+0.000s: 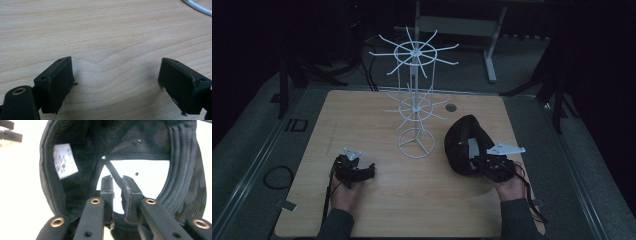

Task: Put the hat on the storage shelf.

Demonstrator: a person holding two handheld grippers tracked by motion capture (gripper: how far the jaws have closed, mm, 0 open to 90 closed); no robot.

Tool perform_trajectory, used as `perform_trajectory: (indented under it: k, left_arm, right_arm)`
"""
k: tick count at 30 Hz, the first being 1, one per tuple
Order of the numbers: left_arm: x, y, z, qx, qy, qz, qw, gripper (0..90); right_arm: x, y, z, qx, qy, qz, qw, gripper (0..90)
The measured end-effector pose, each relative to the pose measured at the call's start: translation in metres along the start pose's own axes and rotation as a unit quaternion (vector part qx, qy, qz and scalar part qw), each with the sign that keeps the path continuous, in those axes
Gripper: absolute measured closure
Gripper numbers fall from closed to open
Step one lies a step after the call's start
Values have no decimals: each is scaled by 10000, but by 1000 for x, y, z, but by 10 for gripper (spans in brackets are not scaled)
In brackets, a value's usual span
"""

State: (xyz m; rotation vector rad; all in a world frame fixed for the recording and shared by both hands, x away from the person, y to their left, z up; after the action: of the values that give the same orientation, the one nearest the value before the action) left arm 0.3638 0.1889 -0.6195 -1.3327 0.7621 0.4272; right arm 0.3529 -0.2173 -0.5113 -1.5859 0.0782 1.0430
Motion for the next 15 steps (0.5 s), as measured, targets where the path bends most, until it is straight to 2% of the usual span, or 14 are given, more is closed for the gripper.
perform_trajectory:
  k: [6, 7, 10, 15]
  left_arm:
    - [0, 0, 0, 0, 0, 0, 10000, 132]
    - [0, 0, 0, 0, 0, 0, 10000, 132]
    - [0, 0, 0, 0, 0, 0, 10000, 132]
    - [0, 0, 0, 0, 0, 0, 10000, 132]
  right_arm:
    - [-16, -5, 1, 30, -39, -255, 9997, 652]
    - [-16, -5, 1, 30, -39, -255, 9997, 652]
    - [-29, -12, 6, 29, -159, -438, 9989, 551]
    - [-42, -20, 21, 17, -614, -680, 9958, 467]
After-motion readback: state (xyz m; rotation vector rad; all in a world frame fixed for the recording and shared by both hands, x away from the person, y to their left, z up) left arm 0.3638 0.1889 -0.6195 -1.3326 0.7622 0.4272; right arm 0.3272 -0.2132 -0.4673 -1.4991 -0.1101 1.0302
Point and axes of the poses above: each handheld gripper's, and its own axes: x roughly forward along the jaws, y roughly out of its underside, z roughly to its left, the point moved 7 cm from there along x, roughly forward along the jaws, and after that the axes turned 5 degrees about x, right-handed, at the moved point
